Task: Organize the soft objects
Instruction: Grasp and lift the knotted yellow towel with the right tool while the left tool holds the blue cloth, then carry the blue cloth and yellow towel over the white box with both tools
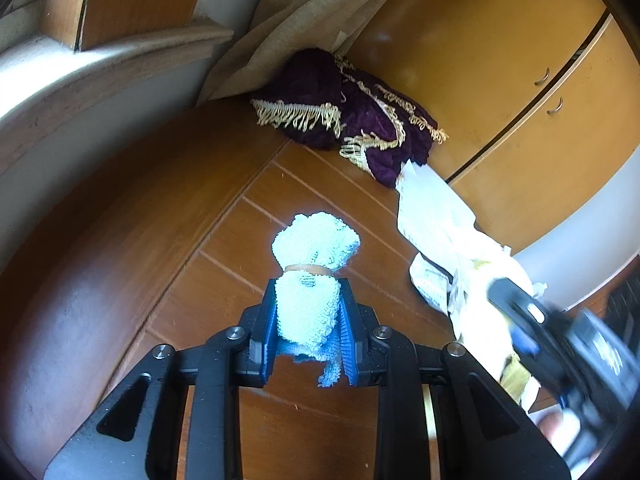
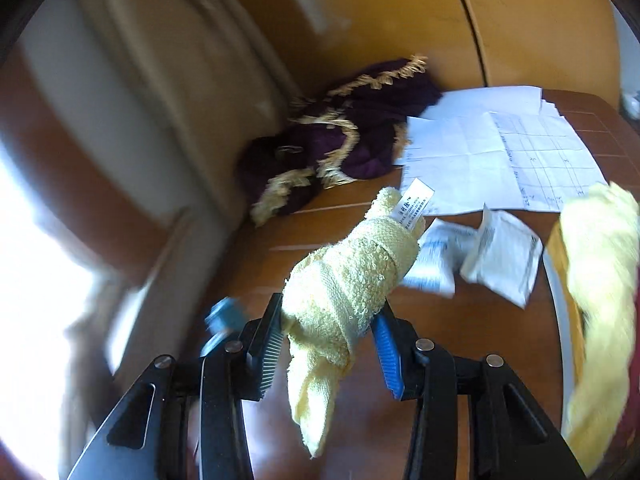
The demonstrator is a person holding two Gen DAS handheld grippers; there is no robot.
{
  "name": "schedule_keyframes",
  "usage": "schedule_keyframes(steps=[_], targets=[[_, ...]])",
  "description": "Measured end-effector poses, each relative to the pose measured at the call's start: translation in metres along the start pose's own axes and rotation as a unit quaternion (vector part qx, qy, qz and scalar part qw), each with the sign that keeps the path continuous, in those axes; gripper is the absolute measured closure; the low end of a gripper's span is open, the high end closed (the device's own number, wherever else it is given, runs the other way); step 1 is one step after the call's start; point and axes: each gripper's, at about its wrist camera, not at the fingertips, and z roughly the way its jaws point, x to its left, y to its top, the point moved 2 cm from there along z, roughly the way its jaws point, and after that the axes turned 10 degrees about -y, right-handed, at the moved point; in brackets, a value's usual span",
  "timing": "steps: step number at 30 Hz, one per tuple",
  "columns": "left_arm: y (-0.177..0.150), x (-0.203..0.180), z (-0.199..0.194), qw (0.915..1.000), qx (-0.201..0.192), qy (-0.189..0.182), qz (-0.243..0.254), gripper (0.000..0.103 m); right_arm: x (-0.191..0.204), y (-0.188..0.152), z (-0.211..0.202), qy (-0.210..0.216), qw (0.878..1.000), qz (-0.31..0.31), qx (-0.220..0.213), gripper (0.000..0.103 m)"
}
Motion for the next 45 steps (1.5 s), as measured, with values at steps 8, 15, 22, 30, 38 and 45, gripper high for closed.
schedule_keyframes(steps=[8, 15, 22, 30, 38, 45], targets=[[-0.039, -0.043, -0.017, 0.9989, 0.022, -0.041, 0.010, 0.080, -0.039, -0.042, -0.055, 0.066, 0.998, -0.002, -0.015, 0.059], [-0.063, -0.084, -0.015, 0.9962, 0.043, -0.075, 0.008, 0.080, -0.068, -0.059, -0.087, 0.076, 0.996, -0.013, -0.037, 0.059], [-0.078, -0.117, -0.017, 0.9956, 0.046, -0.073, 0.036, 0.080, -0.088, -0.070, -0.105, 0.076, 0.996, -0.019, -0.053, 0.059], [-0.091, -0.142, -0.018, 0.9937, 0.052, -0.082, 0.054, 0.080, -0.107, -0.073, -0.124, 0.071, 0.995, -0.020, -0.064, 0.059], [-0.102, -0.161, -0.014, 0.9907, 0.069, -0.100, 0.060, 0.080, -0.122, -0.076, -0.141, 0.056, 0.996, -0.035, -0.066, 0.059], [-0.119, -0.188, 0.002, 0.9847, 0.100, -0.124, 0.071, 0.080, -0.160, -0.060, -0.169, 0.022, 0.996, -0.032, -0.080, 0.059]])
